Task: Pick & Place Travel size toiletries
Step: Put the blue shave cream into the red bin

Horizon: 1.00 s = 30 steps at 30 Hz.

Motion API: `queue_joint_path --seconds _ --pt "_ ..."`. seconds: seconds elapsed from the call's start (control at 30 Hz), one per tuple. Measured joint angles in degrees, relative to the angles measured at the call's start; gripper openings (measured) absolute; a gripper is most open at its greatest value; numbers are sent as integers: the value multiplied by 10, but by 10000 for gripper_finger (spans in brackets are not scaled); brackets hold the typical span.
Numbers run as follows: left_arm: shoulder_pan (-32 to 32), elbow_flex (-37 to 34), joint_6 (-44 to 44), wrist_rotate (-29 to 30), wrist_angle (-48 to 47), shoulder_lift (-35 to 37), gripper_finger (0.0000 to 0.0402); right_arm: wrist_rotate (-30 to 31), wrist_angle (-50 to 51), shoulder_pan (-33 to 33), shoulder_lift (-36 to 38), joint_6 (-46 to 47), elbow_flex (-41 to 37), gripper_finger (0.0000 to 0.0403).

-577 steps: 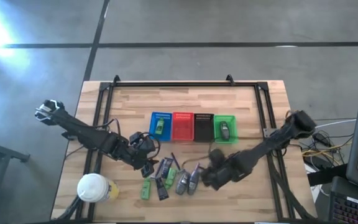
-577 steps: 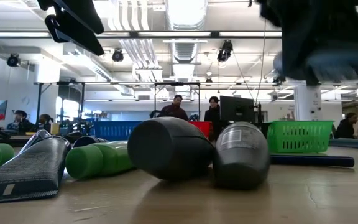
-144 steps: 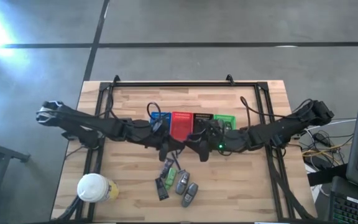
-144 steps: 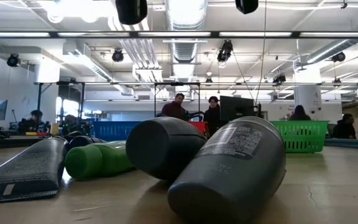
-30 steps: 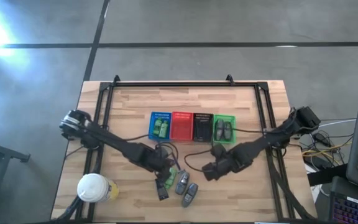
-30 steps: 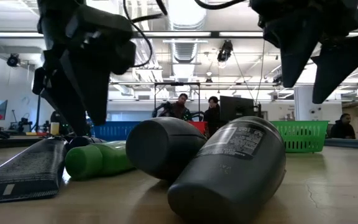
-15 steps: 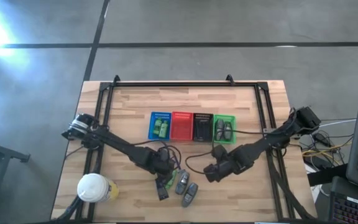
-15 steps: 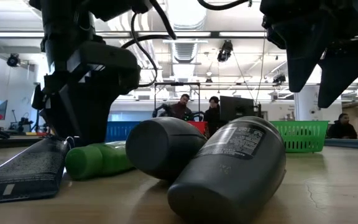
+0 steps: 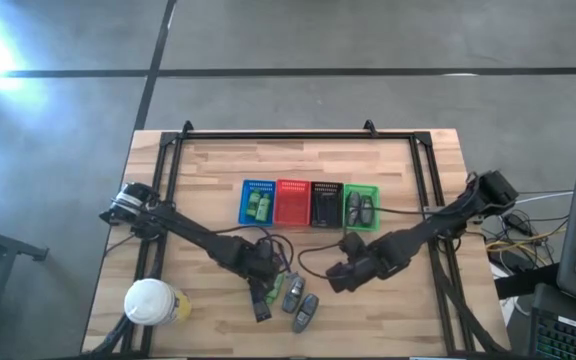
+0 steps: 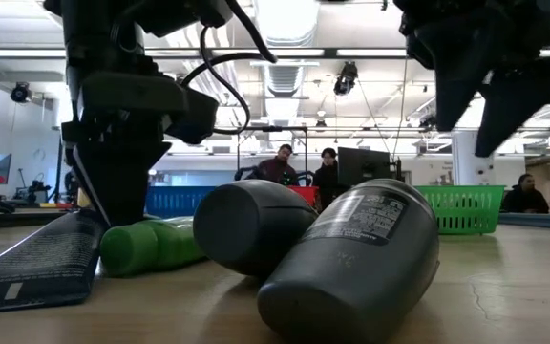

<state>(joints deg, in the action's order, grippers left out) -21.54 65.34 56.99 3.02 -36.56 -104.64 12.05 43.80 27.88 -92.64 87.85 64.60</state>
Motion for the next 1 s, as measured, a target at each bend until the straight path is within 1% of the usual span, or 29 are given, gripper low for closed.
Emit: queue_joint_path --seconds 0.1,0.2,0.4,0.53,0.67,0.77,1.0 --pt "0 -1 -14 12 4 13 128 0 -27 -3 13 0 -3 247" --pt "-1 -1 -31 37 -2 47 128 1 -61 -15 29 -13 -9 237" --pt "-6 0 -84 109 1 123 128 1 -167 -57 66 -62 -33 222" --pt "-11 0 -163 152 29 161 129 -3 -259 -88 91 -102 -50 220" --pt "-12 1 -236 173 70 178 129 -35 -352 -119 101 -129 -65 227" --pt "-12 4 -261 188 73 178 130 -54 -364 -137 99 -134 -67 237" --pt "-9 8 -300 197 94 177 130 -65 -370 -148 92 -138 -64 259"
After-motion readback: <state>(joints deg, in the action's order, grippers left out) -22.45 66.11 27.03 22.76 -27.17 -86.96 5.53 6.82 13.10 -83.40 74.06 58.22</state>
